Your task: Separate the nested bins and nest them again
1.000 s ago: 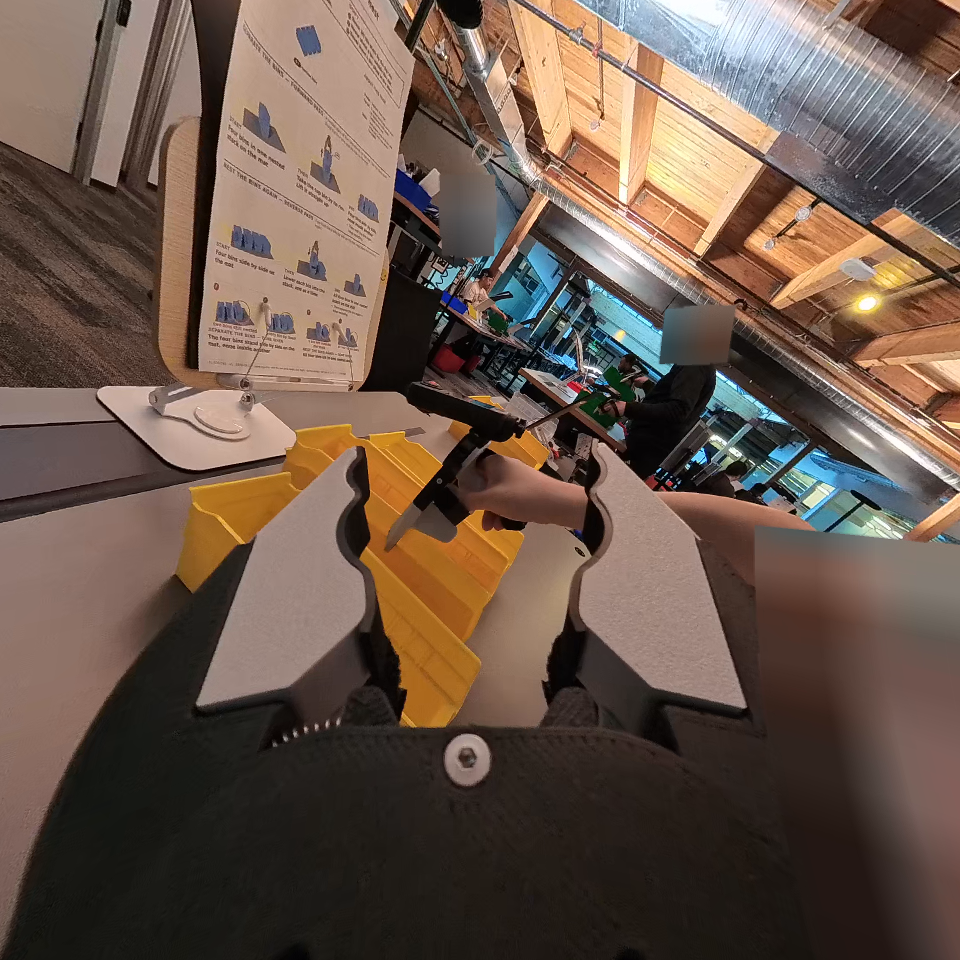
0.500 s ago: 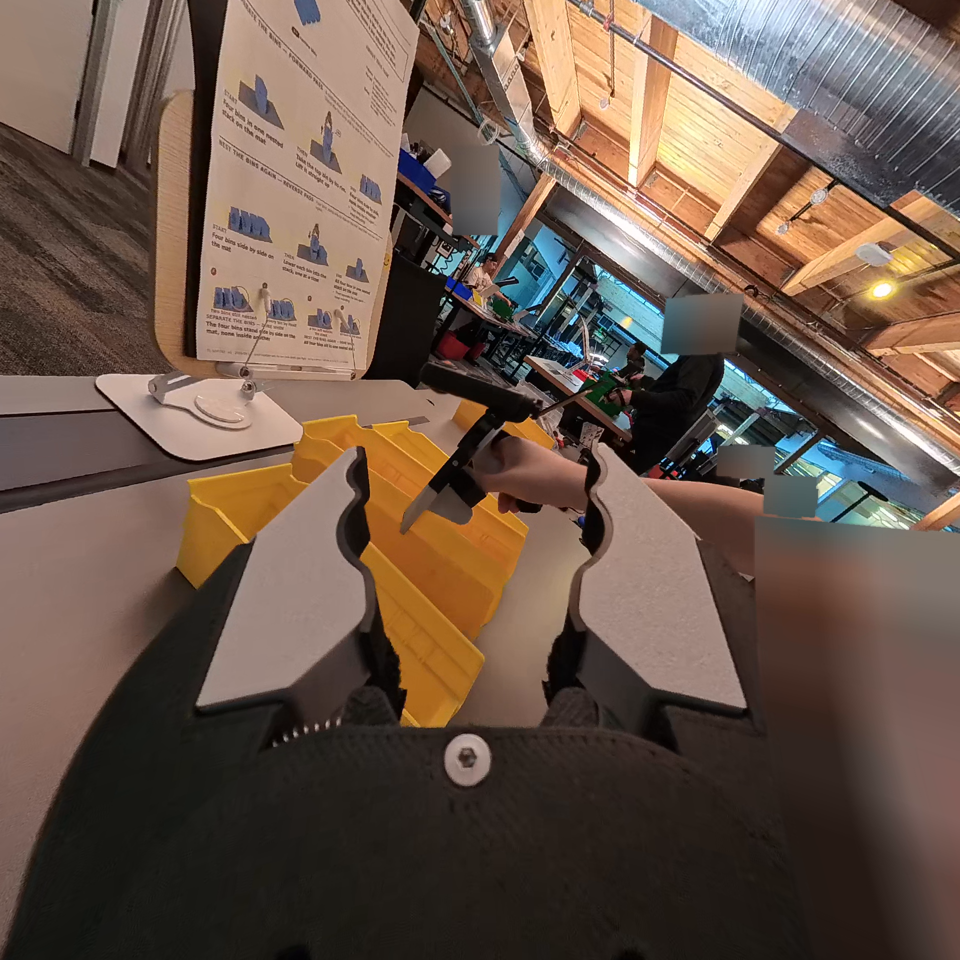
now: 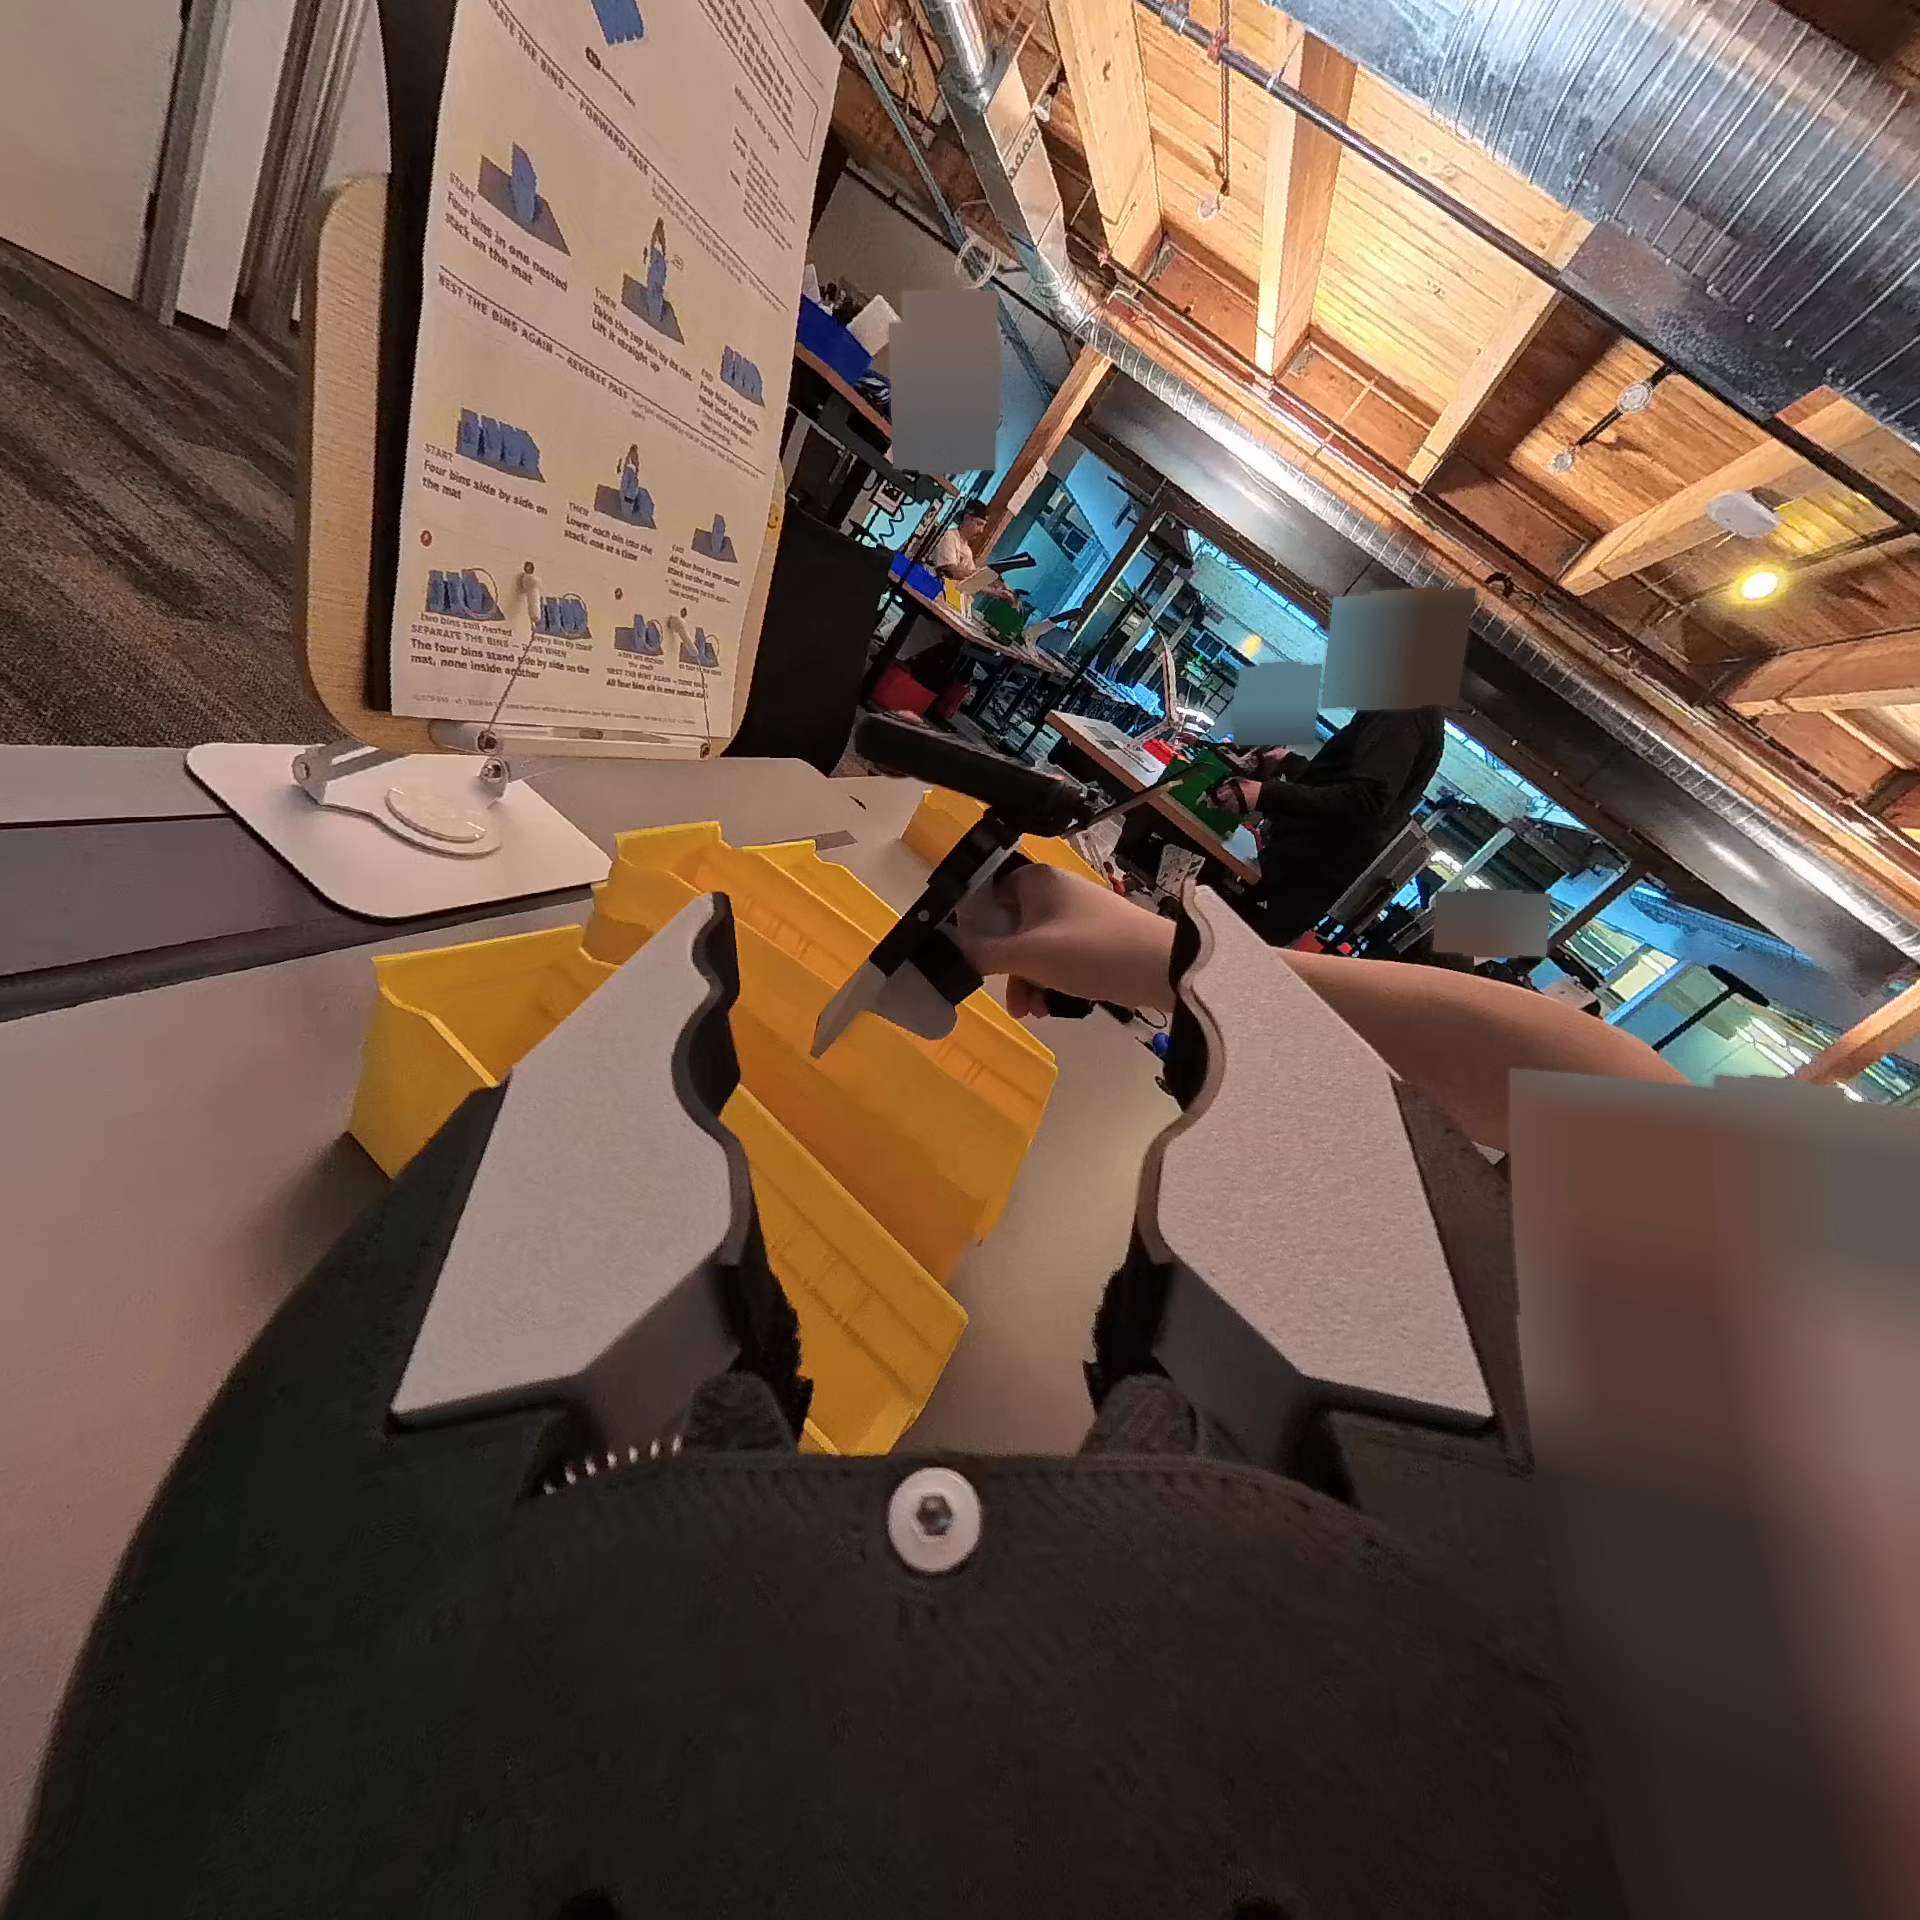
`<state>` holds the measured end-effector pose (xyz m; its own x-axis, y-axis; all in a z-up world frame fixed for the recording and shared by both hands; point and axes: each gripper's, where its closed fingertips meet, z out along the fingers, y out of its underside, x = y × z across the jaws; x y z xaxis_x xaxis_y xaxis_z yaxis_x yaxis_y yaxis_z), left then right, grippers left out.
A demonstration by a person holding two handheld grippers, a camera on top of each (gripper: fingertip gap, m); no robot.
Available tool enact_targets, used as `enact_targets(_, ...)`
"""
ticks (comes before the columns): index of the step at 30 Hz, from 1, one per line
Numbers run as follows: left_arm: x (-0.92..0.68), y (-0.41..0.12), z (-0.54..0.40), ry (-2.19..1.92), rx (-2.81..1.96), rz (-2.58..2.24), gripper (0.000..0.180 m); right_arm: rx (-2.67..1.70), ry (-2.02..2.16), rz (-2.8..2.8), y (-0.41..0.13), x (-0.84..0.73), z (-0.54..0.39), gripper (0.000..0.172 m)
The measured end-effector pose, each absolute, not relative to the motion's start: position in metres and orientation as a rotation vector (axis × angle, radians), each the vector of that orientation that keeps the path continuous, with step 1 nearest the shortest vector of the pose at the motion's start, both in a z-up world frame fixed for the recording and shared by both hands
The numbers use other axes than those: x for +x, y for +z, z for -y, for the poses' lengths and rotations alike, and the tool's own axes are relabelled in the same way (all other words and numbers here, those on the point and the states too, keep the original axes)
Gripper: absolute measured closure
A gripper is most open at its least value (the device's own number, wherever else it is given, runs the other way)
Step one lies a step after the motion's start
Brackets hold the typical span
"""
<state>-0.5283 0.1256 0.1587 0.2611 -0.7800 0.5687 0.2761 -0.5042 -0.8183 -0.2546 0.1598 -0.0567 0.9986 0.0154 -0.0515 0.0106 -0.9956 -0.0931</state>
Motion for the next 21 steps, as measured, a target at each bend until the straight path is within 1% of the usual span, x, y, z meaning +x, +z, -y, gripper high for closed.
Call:
enact_targets(5,-0.527,0.159,-0.125,-1.414,-1.599,-0.481,0.097,-3.021,0.083,0.021,-0.042,-0.255,-0.165,0.06)
enact_targets(9,-0.527,0.158,-0.126,-1.407,-1.604,-0.479,0.097,-3.013,0.094,0.037,-0.021,-0.254,-0.164,0.061)
enact_targets(16,-0.522,0.156,-0.127,-1.402,-1.621,-0.483,0.097,-2.967,0.178,0.018,0.043,-0.232,-0.158,0.062)
enact_targets(21,-0.505,0.17,-0.102,-1.472,-1.557,-0.584,0.098,-2.873,0.239,-0.05,0.087,-0.173,-0.156,0.062)
